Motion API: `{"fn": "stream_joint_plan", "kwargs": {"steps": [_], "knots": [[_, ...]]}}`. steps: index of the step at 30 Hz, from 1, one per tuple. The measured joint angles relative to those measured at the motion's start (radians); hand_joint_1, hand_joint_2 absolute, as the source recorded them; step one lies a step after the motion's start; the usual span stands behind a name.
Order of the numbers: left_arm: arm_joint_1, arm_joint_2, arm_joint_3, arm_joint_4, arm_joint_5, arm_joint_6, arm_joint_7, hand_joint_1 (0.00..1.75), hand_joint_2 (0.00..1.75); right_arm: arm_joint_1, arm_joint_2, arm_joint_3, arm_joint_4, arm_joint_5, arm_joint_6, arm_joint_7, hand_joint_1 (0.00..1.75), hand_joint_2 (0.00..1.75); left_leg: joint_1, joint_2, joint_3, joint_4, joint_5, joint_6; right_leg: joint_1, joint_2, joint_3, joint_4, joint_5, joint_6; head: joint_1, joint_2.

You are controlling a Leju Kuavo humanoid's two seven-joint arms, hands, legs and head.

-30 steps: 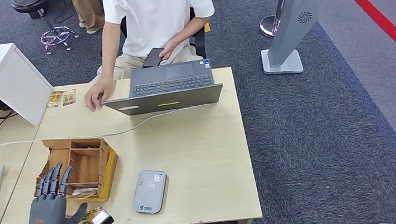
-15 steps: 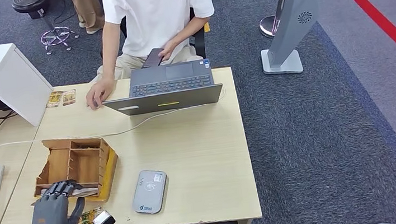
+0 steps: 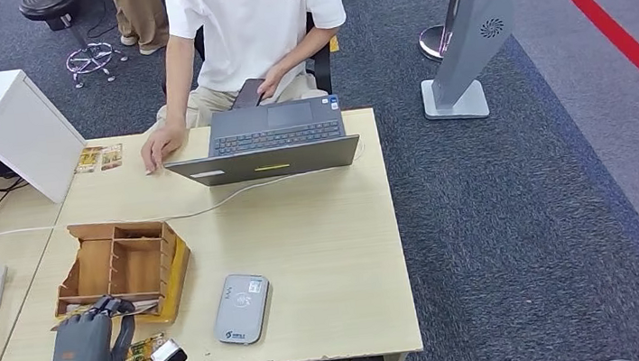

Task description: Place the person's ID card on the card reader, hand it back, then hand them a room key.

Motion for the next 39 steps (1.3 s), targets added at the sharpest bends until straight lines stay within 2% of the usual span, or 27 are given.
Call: {"fn": "stream_joint_plan", "kwargs": {"steps": [12, 16, 20, 23, 26, 29, 32, 36, 39], "knots": [[0.044, 0.007, -0.018, -0.211, -0.066, -0.036, 0.048, 1.75, 1.75, 0.000, 0.002, -0.001, 0.000, -0.017, -0.016, 0.008, 0.00, 1.75, 0.000, 0.000, 0.000, 0.000, 0.000, 0.000, 0.000, 0.000, 0.000, 0.000, 0.000, 0.000, 0.000, 0.000], [0.063, 0.053, -0.085, -0.361, -0.102, -0.111, 0.058, 1.75, 1.75, 0.002, 0.002, -0.008, 0.000, -0.039, -0.033, 0.008, 0.00, 1.75, 0.000, -0.001, 0.000, 0.000, 0.000, 0.000, 0.000, 0.000, -0.001, 0.000, 0.000, 0.000, 0.000, 0.000], [0.015, 0.121, -0.209, -0.522, -0.073, -0.210, 0.087, 1.75, 1.75, 0.002, 0.004, -0.024, 0.000, -0.055, -0.042, 0.002, 0.00, 1.75, 0.000, -0.001, 0.000, 0.000, 0.000, 0.000, 0.000, -0.001, -0.001, 0.000, 0.000, 0.000, 0.000, 0.000], [-0.106, 0.137, -0.284, -0.574, -0.044, -0.239, 0.135, 1.75, 1.75, 0.001, 0.004, -0.028, 0.000, -0.041, -0.035, -0.001, 0.00, 1.75, 0.000, -0.002, 0.000, 0.001, 0.002, 0.001, 0.000, -0.002, -0.001, 0.000, 0.001, 0.001, 0.000, 0.000], [-0.298, 0.107, -0.304, -0.520, -0.054, -0.252, 0.192, 1.75, 1.75, -0.002, 0.004, -0.022, 0.000, -0.005, -0.012, -0.007, 0.00, 1.75, 0.000, -0.005, -0.002, 0.001, 0.005, 0.000, 0.000, -0.005, 0.000, 0.000, 0.004, 0.000, 0.000, 0.000], [-0.498, 0.066, -0.300, -0.348, -0.103, -0.208, 0.206, 1.75, 1.75, -0.007, 0.005, -0.010, 0.000, 0.023, 0.012, -0.014, 0.00, 1.75, 0.000, -0.006, -0.002, 0.001, 0.008, -0.001, 0.000, -0.006, 0.000, 0.000, 0.007, -0.002, 0.000, 0.000], [-0.660, 0.036, -0.281, -0.129, -0.154, -0.145, 0.202, 1.75, 1.75, -0.009, 0.004, 0.004, 0.000, 0.038, 0.027, -0.024, 0.00, 1.75, 0.000, -0.003, -0.002, 0.001, 0.010, -0.002, 0.000, -0.002, -0.002, 0.000, 0.010, -0.003, 0.000, 0.000], [-0.815, 0.002, -0.248, 0.132, -0.206, -0.125, 0.209, 1.75, 1.75, -0.010, 0.004, 0.010, -0.001, 0.036, 0.037, -0.026, 0.00, 1.75, 0.000, -0.001, -0.002, 0.001, 0.011, -0.002, 0.000, 0.000, -0.004, 0.000, 0.012, -0.004, 0.000, 0.000], [-0.893, -0.028, -0.230, 0.285, -0.223, -0.126, 0.220, 1.75, 1.75, -0.009, 0.004, 0.010, -0.001, 0.024, 0.040, -0.025, 0.00, 1.75, 0.000, -0.001, -0.003, 0.001, 0.011, -0.002, 0.000, 0.000, -0.004, 0.000, 0.012, -0.004, 0.000, 0.000]]}}
